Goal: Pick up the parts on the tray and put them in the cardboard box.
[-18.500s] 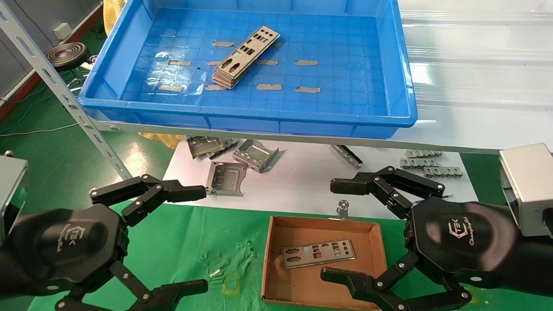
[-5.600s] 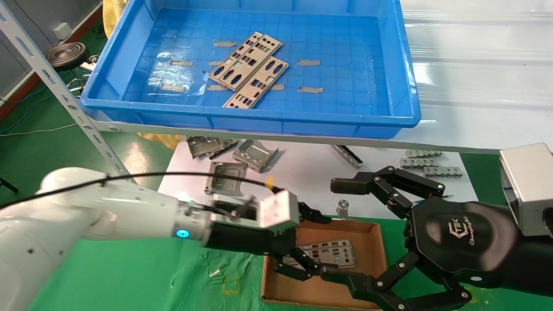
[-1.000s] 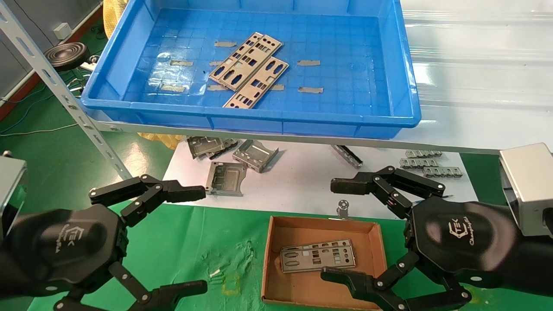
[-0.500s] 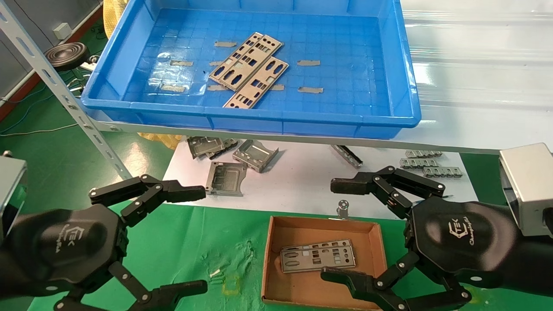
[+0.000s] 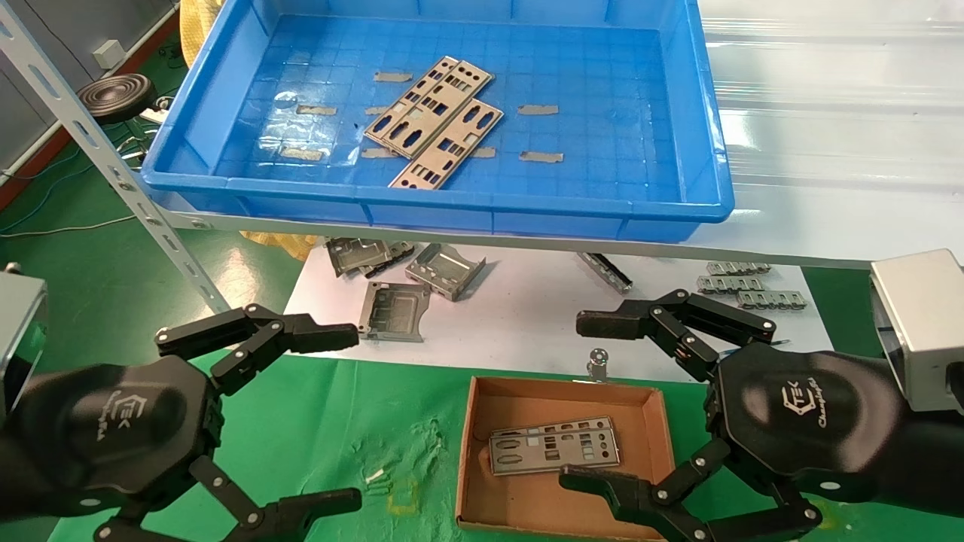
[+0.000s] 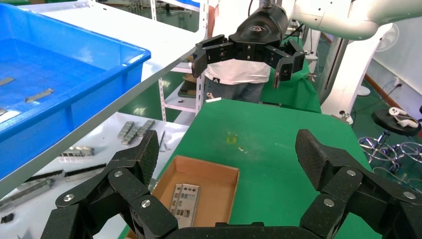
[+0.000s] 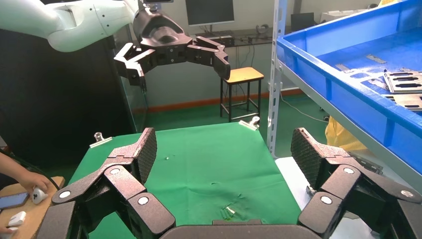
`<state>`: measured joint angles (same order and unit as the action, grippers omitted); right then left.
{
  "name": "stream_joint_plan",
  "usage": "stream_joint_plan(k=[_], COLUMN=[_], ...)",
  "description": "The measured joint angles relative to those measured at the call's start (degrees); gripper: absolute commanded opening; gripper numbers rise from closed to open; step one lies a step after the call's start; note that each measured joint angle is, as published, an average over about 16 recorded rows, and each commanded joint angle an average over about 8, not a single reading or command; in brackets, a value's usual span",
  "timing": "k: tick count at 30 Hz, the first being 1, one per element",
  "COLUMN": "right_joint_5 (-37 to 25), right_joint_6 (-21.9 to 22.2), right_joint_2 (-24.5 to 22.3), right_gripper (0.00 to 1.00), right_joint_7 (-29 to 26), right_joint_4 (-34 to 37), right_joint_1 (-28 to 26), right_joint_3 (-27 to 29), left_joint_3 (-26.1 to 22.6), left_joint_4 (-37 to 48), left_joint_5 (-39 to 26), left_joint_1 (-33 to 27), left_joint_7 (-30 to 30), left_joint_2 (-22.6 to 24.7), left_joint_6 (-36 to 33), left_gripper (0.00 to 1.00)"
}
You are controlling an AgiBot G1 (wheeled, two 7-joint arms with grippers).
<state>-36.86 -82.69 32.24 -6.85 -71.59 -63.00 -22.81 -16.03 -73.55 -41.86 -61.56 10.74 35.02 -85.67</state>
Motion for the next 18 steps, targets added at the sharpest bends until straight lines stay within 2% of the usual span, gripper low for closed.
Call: stream_joint_plan(k=[18], right_joint_5=[0.0], right_joint_6=[0.0], right_joint_2=[0.0], right_gripper=[1.0], right_joint_7=[0.0], right_joint_4=[0.0], right_joint_1=[0.0], right_joint_3=[0.0], left_joint_3=[0.0], left_joint_4=[0.0], left_joint_5=[0.0], left_joint_1=[0.0], left_joint_7=[0.0], left_joint_2=[0.0], left_joint_6=[0.0], left_gripper=[1.0])
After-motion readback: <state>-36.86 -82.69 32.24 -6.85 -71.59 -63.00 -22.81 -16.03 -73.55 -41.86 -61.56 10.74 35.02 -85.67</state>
